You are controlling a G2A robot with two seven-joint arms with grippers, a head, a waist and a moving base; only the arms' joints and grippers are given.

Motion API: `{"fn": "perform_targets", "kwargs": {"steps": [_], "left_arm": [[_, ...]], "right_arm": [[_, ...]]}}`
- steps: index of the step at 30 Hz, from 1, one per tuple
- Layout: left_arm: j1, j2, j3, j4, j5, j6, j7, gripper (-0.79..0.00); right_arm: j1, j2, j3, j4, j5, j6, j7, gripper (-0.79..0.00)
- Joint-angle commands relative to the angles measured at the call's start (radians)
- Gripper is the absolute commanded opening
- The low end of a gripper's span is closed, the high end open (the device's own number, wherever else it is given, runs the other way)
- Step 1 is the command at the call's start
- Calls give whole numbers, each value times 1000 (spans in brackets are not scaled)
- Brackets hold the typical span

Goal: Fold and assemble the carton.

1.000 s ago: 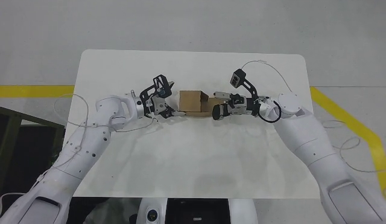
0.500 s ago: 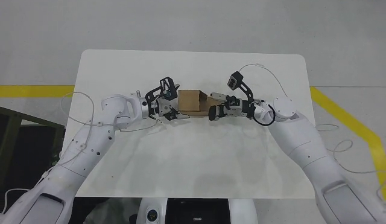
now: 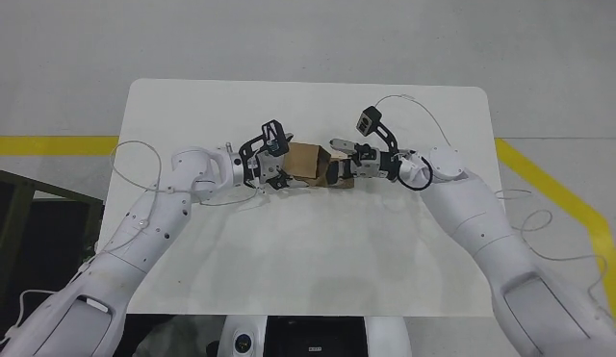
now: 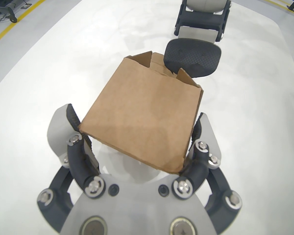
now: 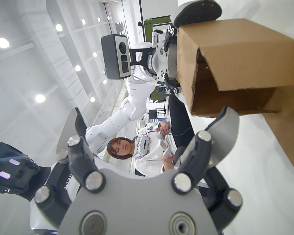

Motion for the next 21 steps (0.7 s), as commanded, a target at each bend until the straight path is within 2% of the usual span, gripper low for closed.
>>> {"fn": "perform_targets", "kwargs": {"steps": [1, 15, 21], "left_arm": [[0, -1, 1, 0, 3, -6, 3, 0], [7, -7, -12, -9, 16, -18, 2, 0], [12, -7, -23, -12, 15, -16, -7, 0]], "right_arm": [[14, -9, -8, 16, -4, -5, 0, 0], [73, -83, -69, 109, -37, -35, -11, 0], [88, -88, -56, 145, -56, -49, 13, 0]]}}
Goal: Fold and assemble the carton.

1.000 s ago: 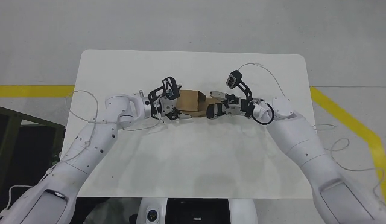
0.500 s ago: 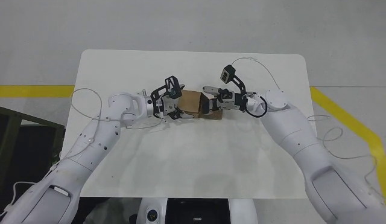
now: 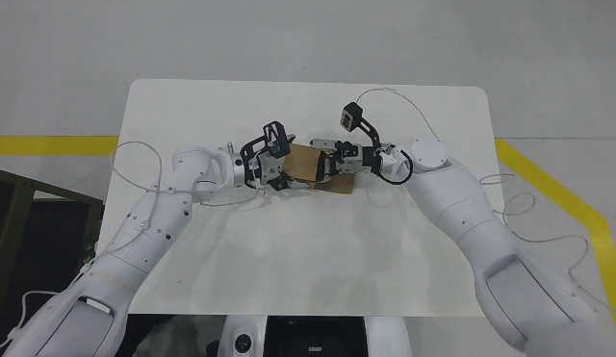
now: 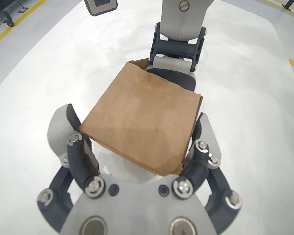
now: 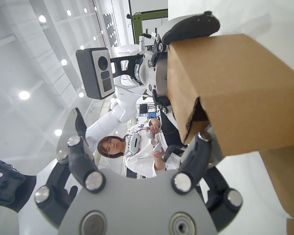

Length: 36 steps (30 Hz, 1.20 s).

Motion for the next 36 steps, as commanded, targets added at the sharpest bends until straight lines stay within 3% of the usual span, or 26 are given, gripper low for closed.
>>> {"fn": "perform_targets", "kwargs": {"steps": [1, 7, 14, 36], "left_arm": [[1, 0, -4, -1, -1, 1, -3, 0], [7, -1, -14, -2, -3, 2, -11, 0], [12, -2, -21, -7, -1, -3, -18, 0], [22, -7, -40, -18, 15, -7, -20, 0]], "right_arm": [[-2, 4, 13, 7, 0, -2, 17, 0], [-28, 35, 74, 2, -5, 2, 57, 0], [-50, 61, 130, -36, -45, 2, 8, 0], [-15, -11, 54, -38, -75, 44, -5, 0]]}}
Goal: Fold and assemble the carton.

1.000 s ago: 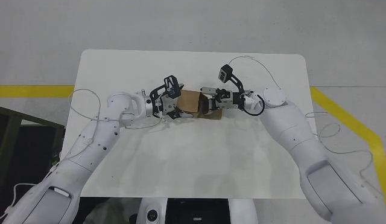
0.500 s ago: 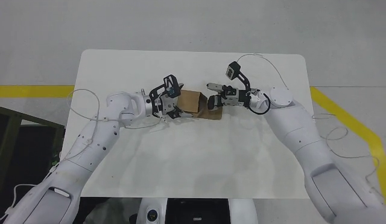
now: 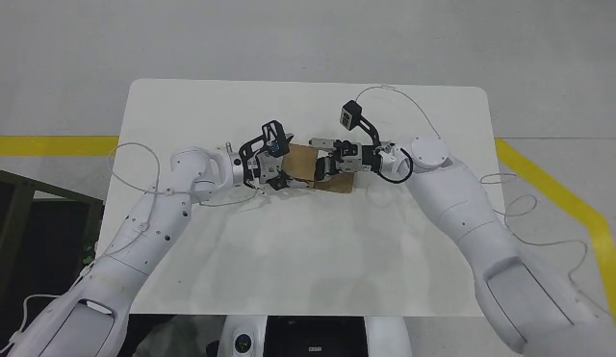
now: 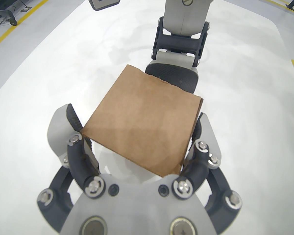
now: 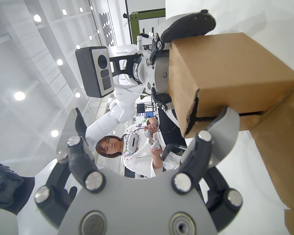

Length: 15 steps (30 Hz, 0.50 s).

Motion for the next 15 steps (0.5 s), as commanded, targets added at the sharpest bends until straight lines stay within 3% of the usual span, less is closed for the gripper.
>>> {"fn": "perform_targets", "kwargs": {"steps": [1, 15], "left_arm": [[2, 1, -4, -1, 1, -4, 2, 0], [20, 3, -21, -16, 15, -17, -4, 0]], "right_arm": [[5, -7, -4, 13, 2, -4, 4, 0], [34, -44, -16, 99, 3, -30, 46, 0]]}}
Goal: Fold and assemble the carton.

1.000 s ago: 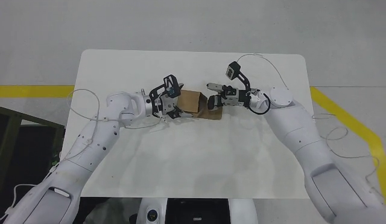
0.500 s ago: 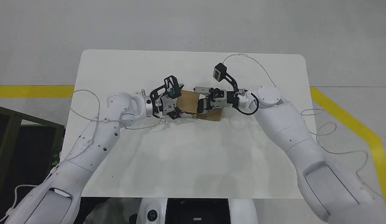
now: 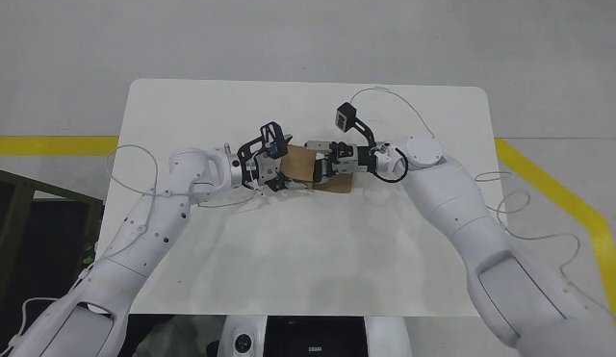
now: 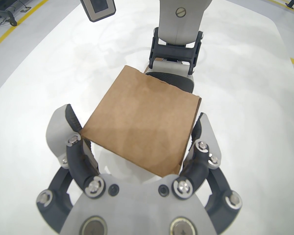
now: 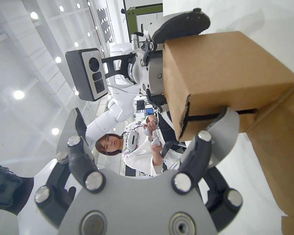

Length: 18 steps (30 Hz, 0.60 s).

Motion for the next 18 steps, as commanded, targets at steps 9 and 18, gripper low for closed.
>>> {"fn": "perform_targets", "kwargs": {"steps": [9, 18], "left_arm": [[3, -4, -4, 3, -6, 12, -4, 0], [12, -5, -15, 2, -18, 11, -2, 0]], "right_arm": [[4, 26, 52, 22, -27, -3, 78, 0], [-55, 103, 155, -67, -119, 6, 86, 0]]}}
